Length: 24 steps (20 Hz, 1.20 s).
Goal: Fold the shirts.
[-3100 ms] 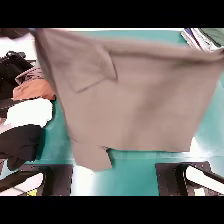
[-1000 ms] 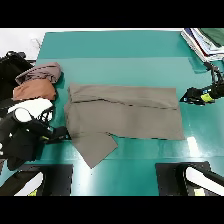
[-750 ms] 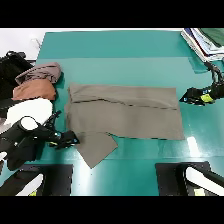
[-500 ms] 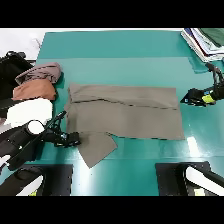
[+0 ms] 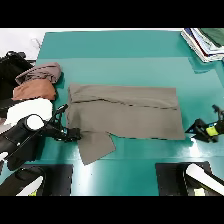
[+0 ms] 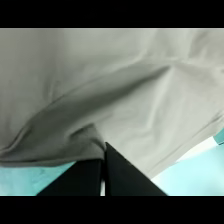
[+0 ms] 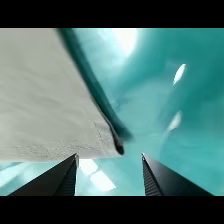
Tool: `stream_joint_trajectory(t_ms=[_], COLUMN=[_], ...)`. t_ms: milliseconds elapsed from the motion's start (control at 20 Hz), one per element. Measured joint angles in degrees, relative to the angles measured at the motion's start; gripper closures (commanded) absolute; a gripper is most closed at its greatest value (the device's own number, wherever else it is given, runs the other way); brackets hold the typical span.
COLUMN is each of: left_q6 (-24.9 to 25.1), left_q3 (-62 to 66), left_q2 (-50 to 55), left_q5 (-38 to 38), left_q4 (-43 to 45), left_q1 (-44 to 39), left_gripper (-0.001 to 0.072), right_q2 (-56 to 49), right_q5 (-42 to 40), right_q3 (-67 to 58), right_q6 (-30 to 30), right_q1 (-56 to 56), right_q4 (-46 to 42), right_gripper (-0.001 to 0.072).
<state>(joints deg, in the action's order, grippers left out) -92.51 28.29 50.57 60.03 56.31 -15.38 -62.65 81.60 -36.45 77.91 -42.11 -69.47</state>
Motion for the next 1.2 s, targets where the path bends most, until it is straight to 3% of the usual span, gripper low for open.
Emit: stream_joint_trajectory(t_ms=[50, 150, 300, 450, 850, 1000, 1200], left_q6=[0.0, 0.0, 0.0, -0.2, -4.7, -4.8, -1.9], left_q3=[0.4, 0.9, 1.4, 3.1, 6.6, 10.6, 17.6], left_q2=[0.0, 0.0, 0.0, -1.4, -15.1, -14.9, -5.9], left_q5=[0.2, 0.8, 1.4, 3.7, 19.8, 18.5, 13.0], left_q4=[0.3, 0.7, 1.1, 2.7, 6.9, 8.3, 12.0], left_q1=[0.0, 0.0, 0.0, 0.0, -0.1, -0.1, -0.1], left_gripper=[0.0682, 0.0682, 0.0683, 0.0684, 0.0683, 0.0682, 0.0682], right_q2=[-0.6, -1.6, -2.0, -0.1, 14.8, 17.0, 11.3], right_q5=[-1.3, -2.6, -6.6, -8.9, 4.6, 5.4, 3.5], right_q3=[2.1, 4.7, 5.2, 2.4, -5.6, -8.7, -16.0], right_q6=[0.0, 0.0, 0.0, -0.1, 1.1, 2.2, 3.1], right_q1=[-0.7, -0.5, 2.9, 7.7, 14.7, 16.6, 21.1], right_q4=[1.1, 4.5, 6.1, 3.8, -8.4, -9.9, -10.6], right_gripper=[0.0289, 0.0421, 0.0695, 0.0696, 0.0697, 0.0697, 0.0697])
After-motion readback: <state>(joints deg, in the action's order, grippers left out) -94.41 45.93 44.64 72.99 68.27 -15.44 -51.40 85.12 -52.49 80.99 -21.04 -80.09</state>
